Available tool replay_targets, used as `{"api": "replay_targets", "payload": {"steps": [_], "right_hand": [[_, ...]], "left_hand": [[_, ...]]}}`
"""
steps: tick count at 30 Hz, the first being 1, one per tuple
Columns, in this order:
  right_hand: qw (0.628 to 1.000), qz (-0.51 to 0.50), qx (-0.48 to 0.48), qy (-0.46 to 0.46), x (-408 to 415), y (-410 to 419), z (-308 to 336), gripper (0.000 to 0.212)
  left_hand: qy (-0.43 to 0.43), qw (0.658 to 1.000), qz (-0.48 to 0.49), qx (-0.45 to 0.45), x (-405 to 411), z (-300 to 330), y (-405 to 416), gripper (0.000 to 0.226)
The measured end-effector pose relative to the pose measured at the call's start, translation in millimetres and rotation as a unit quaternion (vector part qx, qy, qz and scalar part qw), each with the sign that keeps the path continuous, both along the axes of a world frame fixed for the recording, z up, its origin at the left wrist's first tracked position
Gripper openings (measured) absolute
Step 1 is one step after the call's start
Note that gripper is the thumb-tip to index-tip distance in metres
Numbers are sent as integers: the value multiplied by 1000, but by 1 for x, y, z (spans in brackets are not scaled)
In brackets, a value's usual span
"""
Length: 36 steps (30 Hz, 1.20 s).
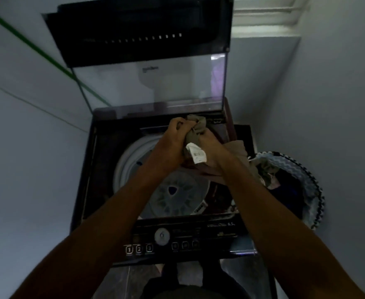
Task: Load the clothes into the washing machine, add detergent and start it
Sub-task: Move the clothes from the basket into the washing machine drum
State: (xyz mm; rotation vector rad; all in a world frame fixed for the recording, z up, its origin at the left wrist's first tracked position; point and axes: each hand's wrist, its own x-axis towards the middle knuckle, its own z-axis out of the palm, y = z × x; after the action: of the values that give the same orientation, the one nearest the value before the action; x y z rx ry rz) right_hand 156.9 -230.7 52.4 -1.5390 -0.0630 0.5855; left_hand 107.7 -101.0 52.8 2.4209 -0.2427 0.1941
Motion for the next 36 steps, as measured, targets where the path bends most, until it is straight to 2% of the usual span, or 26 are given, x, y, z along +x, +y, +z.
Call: {"api": "replay_targets", "payload": {"steps": [1,3,5,8,10,11,12,13,16,18,20,22,24,28,30,32,34,36], "right_hand": [[997,51,-16,-56,5,12,-9,28],[972,112,-132,-156,8,26,-27,35],[901,160,-296,-273,12,20,-37,45],[777,268,-524,-225,15,6,-44,70],[679,406,-594,-149,5,7,-43,67],[668,435,-593,-114,2,10,-51,58],[692,421,-575,-114,-3,12,-57,48],[733,374,-553,-129,-8,14,-66,40],[857,224,-427,-182,-18,24,-90,33],[939,116,-305,-106,-23,39,-87,27],[982,35,-185,17,-24,53,-80,28],[989,-27,-92,114,-22,66,-76,29],[979,-72,-64,180,-22,76,-77,32],[973,-90,-107,184,-28,86,-92,30],[972,-65,-129,186,-33,89,-99,25],[970,14,-186,154,-37,90,-105,20],[962,100,-227,111,-41,90,-109,17],[957,135,-249,64,-43,91,-112,14]], "left_hand": [[1,1000,1,17,-2,-2,8,64],[-5,999,14,48,-5,-6,22,51],[-24,998,36,54,-8,-6,33,42],[-56,994,61,76,-11,0,49,42],[-57,992,68,95,-12,1,57,42],[-59,990,72,101,-12,0,59,42],[-61,989,76,108,-12,-1,63,43],[-64,989,77,113,-14,-1,65,43],[-26,993,68,89,-21,-5,69,40],[6,996,27,90,-29,-14,66,43],[24,997,16,70,-37,-31,63,47],[55,996,34,58,-44,-45,64,60],[88,993,48,57,-49,-61,66,79],[203,974,65,70,-46,-97,74,95],[257,962,70,64,-47,-115,81,97],[288,954,76,39,-51,-123,87,89],[296,951,85,9,-53,-124,90,57],[273,958,93,-1,-53,-123,91,26]]}}
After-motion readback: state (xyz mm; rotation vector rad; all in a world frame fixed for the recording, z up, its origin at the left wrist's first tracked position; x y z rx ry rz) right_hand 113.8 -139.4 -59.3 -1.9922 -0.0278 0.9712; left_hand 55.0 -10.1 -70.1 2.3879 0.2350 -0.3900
